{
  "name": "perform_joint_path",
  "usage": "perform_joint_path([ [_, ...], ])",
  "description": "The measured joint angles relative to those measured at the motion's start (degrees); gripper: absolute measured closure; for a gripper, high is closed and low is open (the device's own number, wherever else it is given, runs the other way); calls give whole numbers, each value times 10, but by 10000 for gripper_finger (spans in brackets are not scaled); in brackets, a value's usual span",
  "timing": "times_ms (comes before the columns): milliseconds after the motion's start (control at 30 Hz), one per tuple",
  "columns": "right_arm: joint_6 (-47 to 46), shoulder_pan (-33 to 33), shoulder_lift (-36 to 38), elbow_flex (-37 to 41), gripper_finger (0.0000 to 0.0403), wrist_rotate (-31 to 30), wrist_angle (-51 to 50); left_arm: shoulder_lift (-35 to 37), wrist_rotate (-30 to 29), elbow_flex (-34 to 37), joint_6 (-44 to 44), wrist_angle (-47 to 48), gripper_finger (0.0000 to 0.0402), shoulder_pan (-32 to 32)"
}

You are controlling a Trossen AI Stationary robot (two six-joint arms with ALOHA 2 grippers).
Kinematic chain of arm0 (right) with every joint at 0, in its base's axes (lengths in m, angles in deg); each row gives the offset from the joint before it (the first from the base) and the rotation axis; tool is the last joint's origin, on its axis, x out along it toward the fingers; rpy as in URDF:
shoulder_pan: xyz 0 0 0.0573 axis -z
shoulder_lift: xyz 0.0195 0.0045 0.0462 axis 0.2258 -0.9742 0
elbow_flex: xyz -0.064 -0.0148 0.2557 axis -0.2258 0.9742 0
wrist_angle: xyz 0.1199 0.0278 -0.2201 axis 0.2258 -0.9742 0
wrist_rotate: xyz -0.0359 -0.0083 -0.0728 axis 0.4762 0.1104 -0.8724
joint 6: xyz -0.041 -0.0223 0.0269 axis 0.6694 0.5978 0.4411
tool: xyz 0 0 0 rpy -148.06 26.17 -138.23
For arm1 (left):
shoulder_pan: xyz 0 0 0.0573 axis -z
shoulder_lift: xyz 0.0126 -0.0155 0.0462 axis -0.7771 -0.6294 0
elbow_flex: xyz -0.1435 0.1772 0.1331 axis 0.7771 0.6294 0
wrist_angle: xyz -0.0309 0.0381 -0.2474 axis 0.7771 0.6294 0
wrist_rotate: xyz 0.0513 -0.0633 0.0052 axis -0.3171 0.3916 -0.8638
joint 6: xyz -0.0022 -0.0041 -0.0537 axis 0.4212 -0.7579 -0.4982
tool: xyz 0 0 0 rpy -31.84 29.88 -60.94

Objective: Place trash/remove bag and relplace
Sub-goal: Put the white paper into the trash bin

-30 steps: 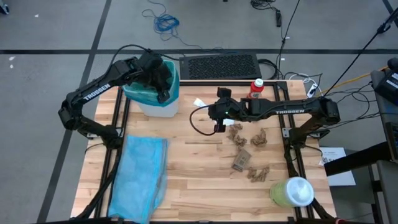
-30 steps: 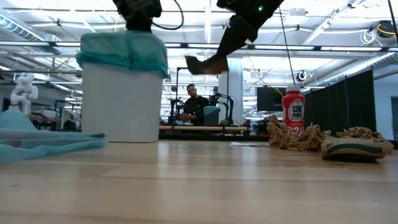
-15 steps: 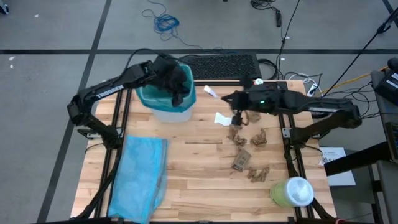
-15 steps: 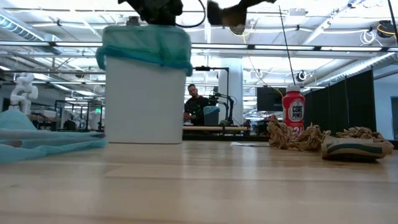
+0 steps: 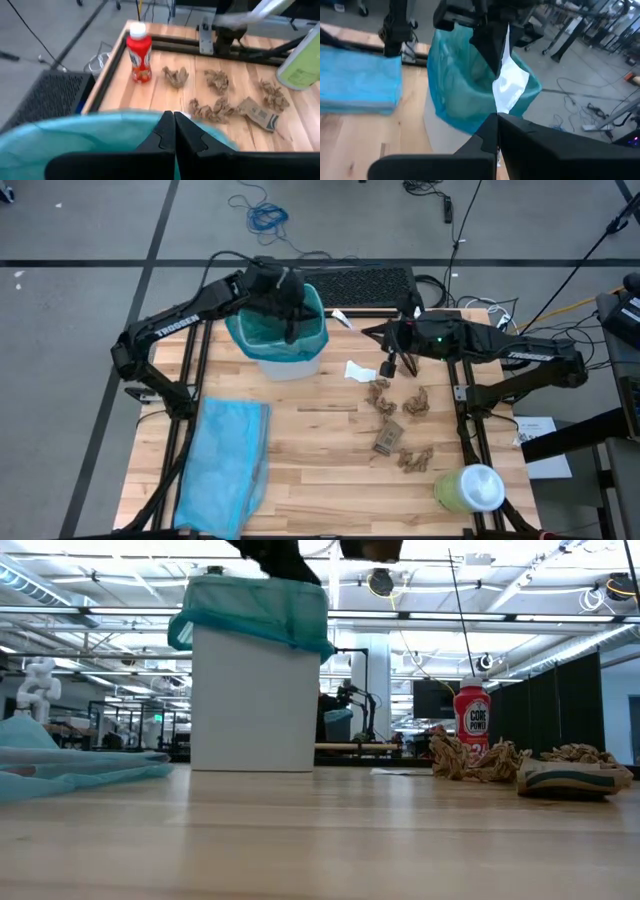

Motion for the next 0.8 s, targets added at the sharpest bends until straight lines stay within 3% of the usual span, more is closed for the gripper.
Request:
perform_joint_path([
  [100, 14, 2, -4, 0, 403, 6, 60, 7, -32, -37, 19, 56, 402, 0],
  [200, 20, 18, -18, 0, 403, 77, 118, 20, -102, -77, 33, 123, 402, 0],
  [400, 9, 72, -78, 0, 403, 159, 216, 94, -243, -98, 34, 140, 402, 0],
  [567, -26, 109, -151, -48, 403, 223, 234, 137, -257, -96, 11, 140, 402, -2],
  [800, -29, 132, -258, -132, 403, 225, 226, 187, -259, -4, -11, 135, 402, -29],
])
